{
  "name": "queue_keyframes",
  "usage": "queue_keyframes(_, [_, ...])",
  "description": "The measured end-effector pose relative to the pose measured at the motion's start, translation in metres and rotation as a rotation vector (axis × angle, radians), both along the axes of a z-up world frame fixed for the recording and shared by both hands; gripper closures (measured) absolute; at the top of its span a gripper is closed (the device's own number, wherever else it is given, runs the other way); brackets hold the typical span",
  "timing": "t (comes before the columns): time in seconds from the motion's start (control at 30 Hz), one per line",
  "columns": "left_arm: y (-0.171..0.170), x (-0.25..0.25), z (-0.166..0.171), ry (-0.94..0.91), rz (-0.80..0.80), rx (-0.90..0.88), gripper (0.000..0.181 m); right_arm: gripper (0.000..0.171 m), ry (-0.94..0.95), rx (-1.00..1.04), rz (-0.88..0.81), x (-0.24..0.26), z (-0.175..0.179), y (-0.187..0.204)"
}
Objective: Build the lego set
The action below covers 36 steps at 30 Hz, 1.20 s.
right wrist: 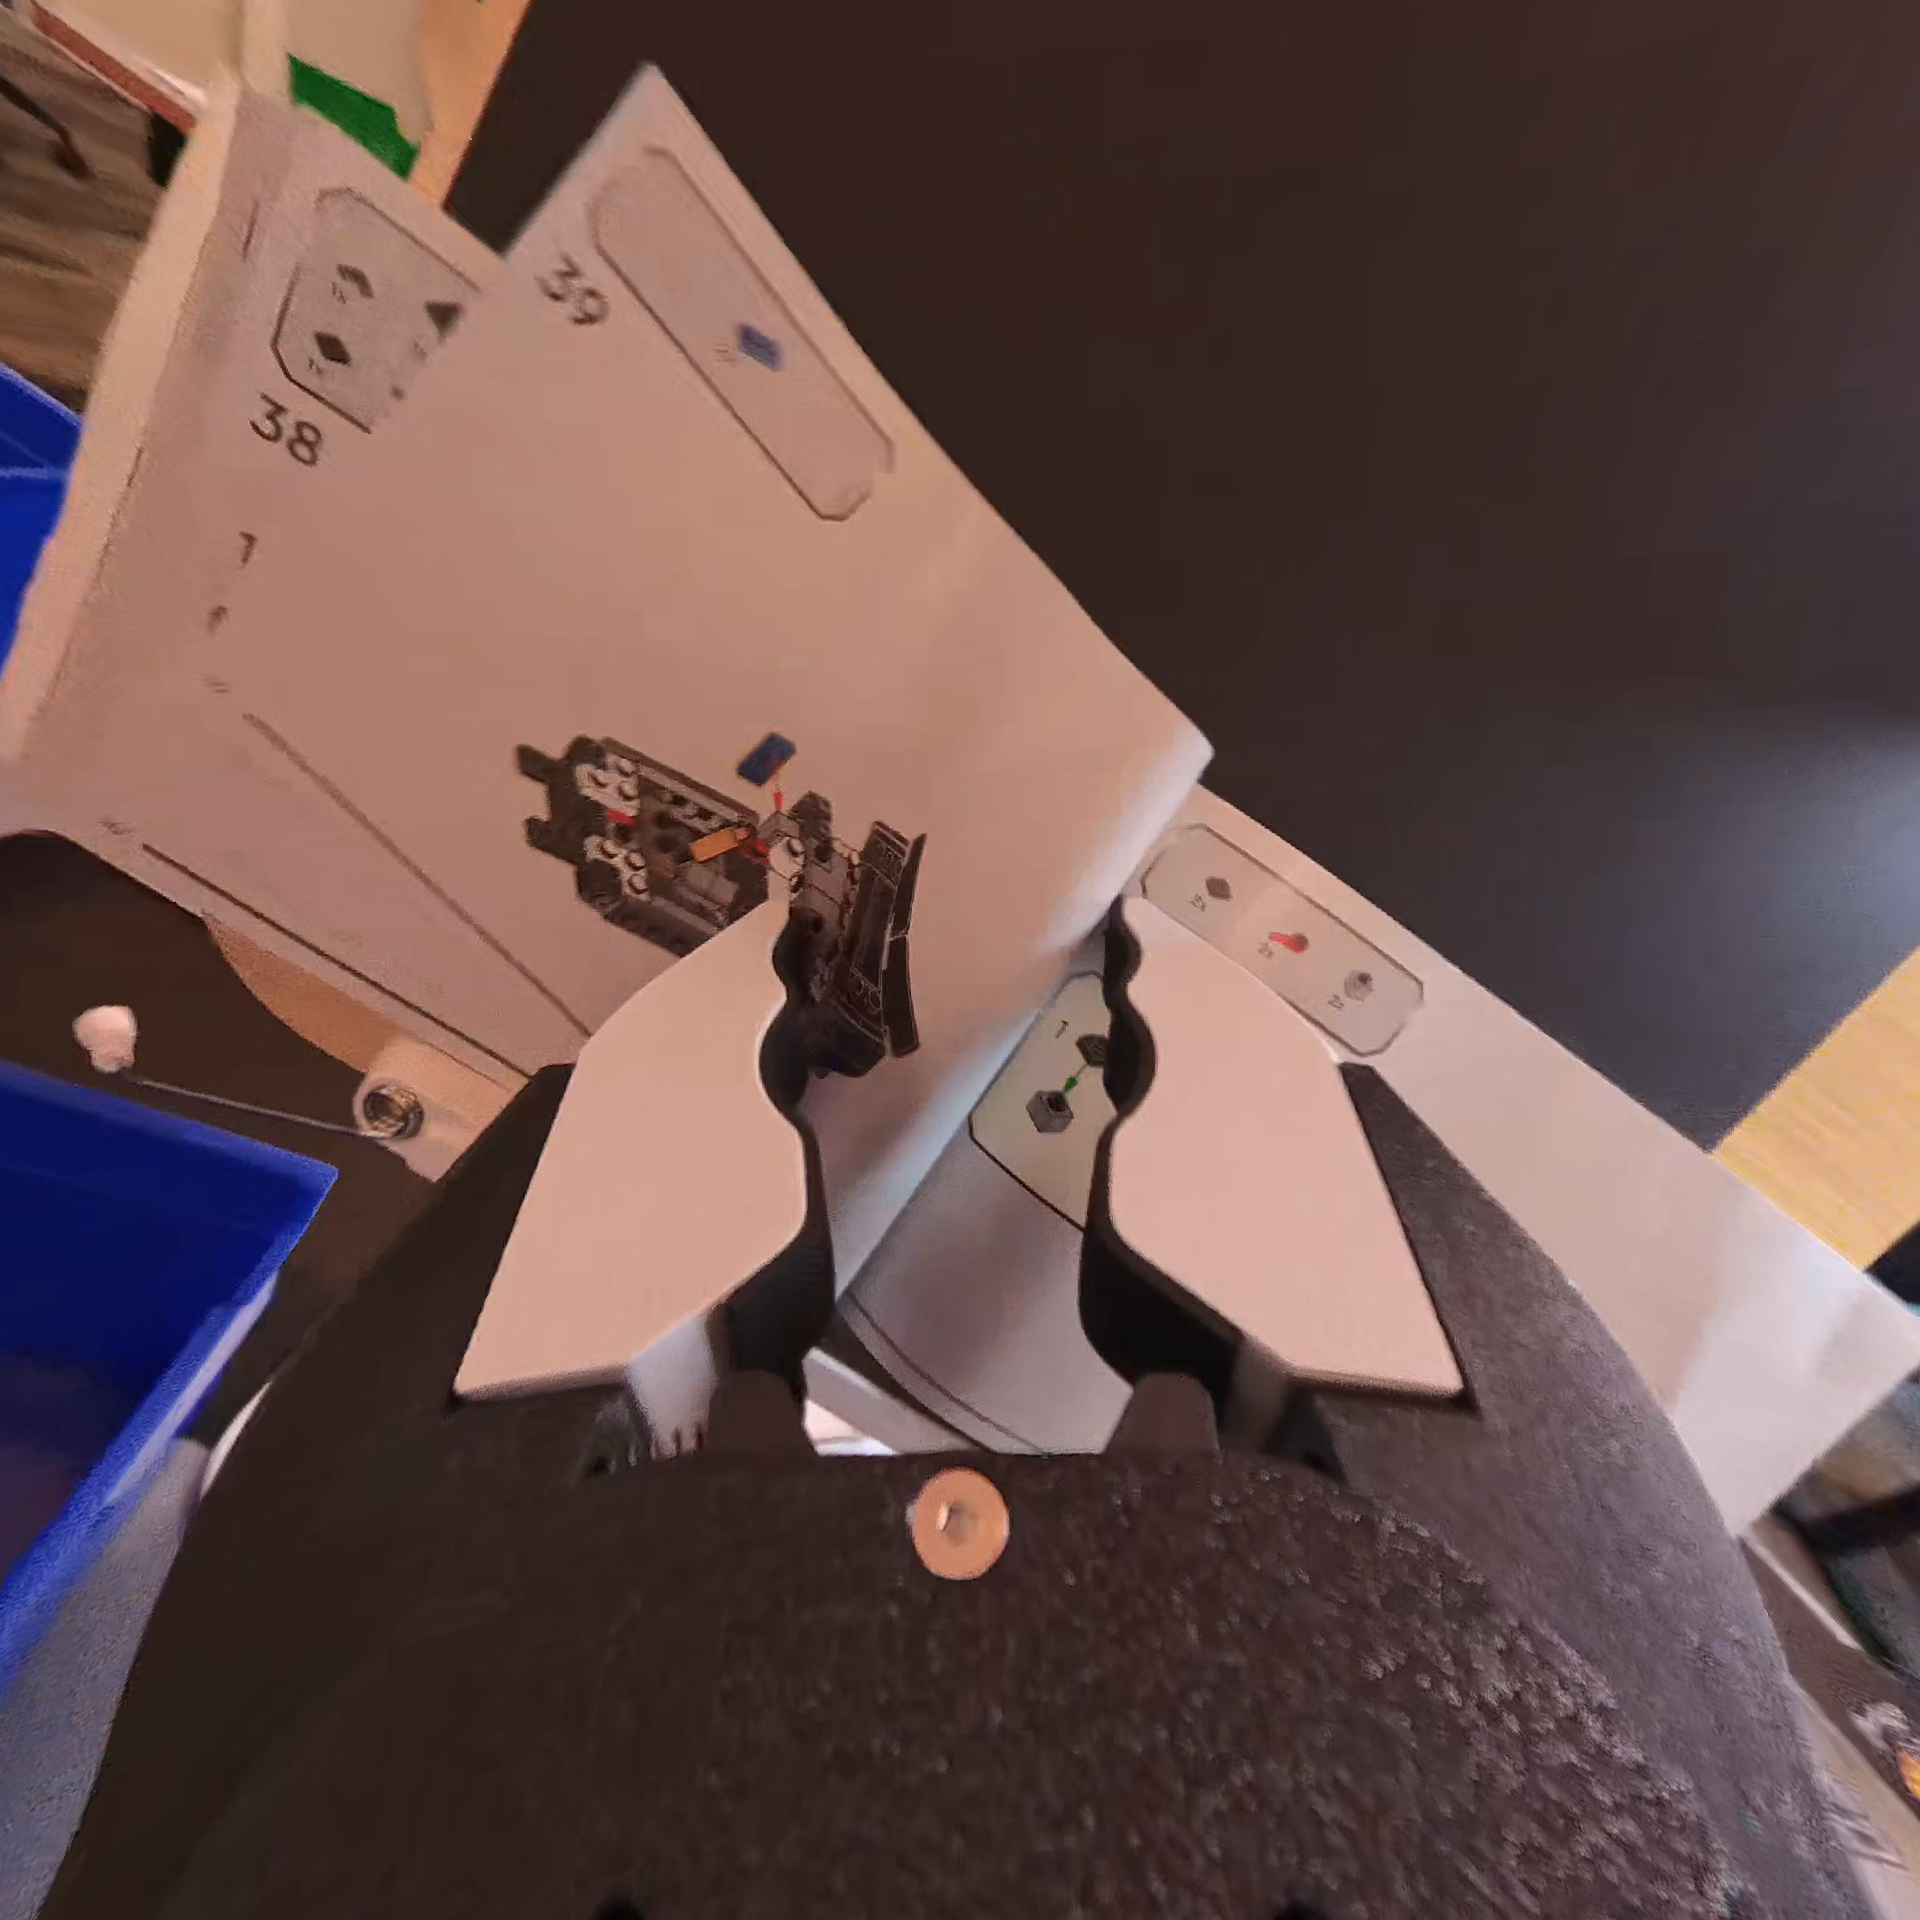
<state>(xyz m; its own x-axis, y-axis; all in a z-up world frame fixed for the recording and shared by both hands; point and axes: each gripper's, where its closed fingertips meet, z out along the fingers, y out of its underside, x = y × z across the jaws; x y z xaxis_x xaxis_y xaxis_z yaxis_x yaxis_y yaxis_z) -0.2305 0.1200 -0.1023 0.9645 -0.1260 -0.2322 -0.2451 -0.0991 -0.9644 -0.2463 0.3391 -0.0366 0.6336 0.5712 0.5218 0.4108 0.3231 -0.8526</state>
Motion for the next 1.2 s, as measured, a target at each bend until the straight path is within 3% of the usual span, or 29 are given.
queue_keyframes(0.37, [0.01, 0.002, -0.016, -0.048, 0.023, -0.047, 0.181, 0.145, 0.098, -0.186, 0.264, 0.041, -0.008, -0.002])
queue_keyframes(0.53, [0.028, 0.01, -0.01, -0.095, -0.021, -0.091, 0.15, 0.15, 0.133, -0.264, 0.307, 0.057, -0.015, 0.009])
queue_keyframes(0.73, [0.106, 0.008, 0.032, -0.244, -0.102, -0.121, 0.128, 0.156, 0.199, -0.388, 0.298, 0.075, -0.02, 0.028])
queue_keyframes(0.87, [0.176, 0.0, 0.031, -0.281, -0.08, -0.212, 0.112, 0.158, 0.226, -0.455, 0.291, 0.085, -0.026, 0.037])
queue_keyframes(0.93, [0.194, 0.015, 0.025, -0.245, -0.121, -0.249, 0.125, 0.158, 0.22, -0.469, 0.284, 0.093, -0.029, 0.041])
queue_keyframes(1.03, [0.205, 0.049, 0.027, -0.146, -0.165, -0.223, 0.18, 0.155, 0.254, -0.449, 0.268, 0.117, -0.022, 0.047])
queue_keyframes(1.1, [0.206, 0.086, 0.03, -0.152, -0.259, -0.207, 0.18, 0.148, 0.347, -0.438, 0.306, 0.138, -0.004, 0.039])
queue_keyframes(1.2, [0.212, 0.129, 0.033, -0.098, -0.326, -0.17, 0.158, 0.131, 0.42, -0.433, 0.433, 0.162, 0.023, 0.007])
